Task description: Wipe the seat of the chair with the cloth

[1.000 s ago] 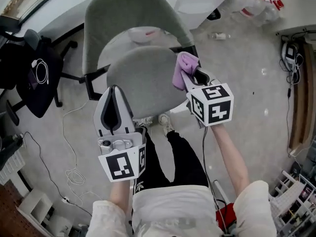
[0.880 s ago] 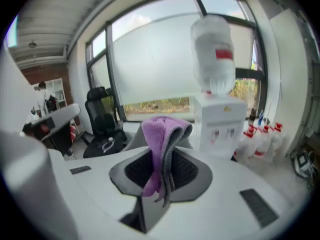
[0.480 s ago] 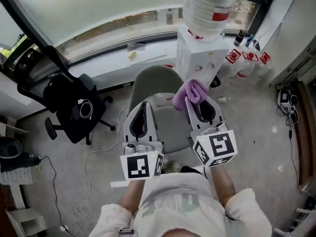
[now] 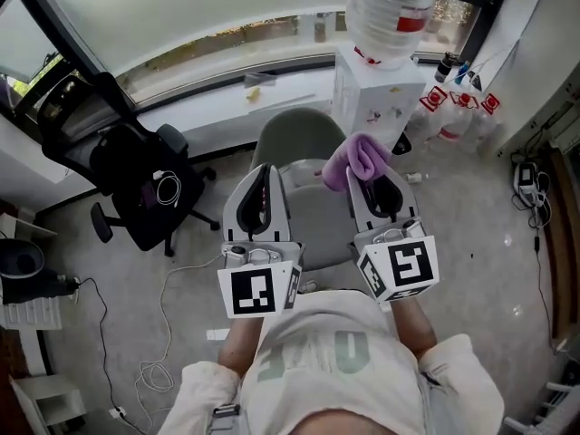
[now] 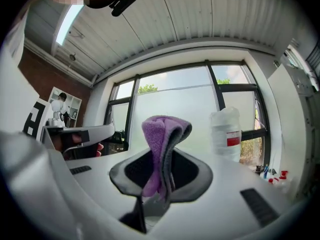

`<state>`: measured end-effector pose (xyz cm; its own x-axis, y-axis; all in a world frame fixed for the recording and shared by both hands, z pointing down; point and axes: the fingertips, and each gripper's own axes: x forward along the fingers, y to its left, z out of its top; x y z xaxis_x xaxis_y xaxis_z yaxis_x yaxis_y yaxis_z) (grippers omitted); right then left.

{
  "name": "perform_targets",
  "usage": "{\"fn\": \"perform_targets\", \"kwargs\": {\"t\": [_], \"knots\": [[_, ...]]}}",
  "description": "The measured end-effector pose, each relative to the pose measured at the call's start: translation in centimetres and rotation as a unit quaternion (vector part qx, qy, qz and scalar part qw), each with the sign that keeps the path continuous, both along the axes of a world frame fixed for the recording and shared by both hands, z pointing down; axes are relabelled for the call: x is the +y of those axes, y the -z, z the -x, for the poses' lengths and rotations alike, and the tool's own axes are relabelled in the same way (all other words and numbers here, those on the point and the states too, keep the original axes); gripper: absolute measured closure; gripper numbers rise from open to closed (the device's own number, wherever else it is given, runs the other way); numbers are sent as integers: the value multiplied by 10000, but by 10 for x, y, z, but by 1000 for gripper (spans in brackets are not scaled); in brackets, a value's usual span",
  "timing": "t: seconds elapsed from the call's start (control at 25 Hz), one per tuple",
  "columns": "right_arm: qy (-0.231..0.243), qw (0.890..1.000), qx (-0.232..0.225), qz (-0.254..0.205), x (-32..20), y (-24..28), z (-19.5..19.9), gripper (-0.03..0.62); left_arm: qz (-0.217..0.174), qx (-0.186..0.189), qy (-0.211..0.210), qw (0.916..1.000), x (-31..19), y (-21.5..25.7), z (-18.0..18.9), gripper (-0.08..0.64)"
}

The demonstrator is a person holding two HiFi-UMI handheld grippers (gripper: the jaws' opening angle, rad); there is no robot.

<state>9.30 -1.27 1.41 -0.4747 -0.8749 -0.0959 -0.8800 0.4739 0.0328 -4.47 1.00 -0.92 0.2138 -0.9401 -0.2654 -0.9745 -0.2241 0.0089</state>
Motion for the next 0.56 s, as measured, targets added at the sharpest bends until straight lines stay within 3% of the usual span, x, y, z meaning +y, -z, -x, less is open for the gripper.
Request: {"fn": "perform_targets", "kwargs": {"t": [0.56], "knots": [[86,9998,179,-2,3,4,29,503,-34,104,-3,9999,-4,3,26,548]]}}
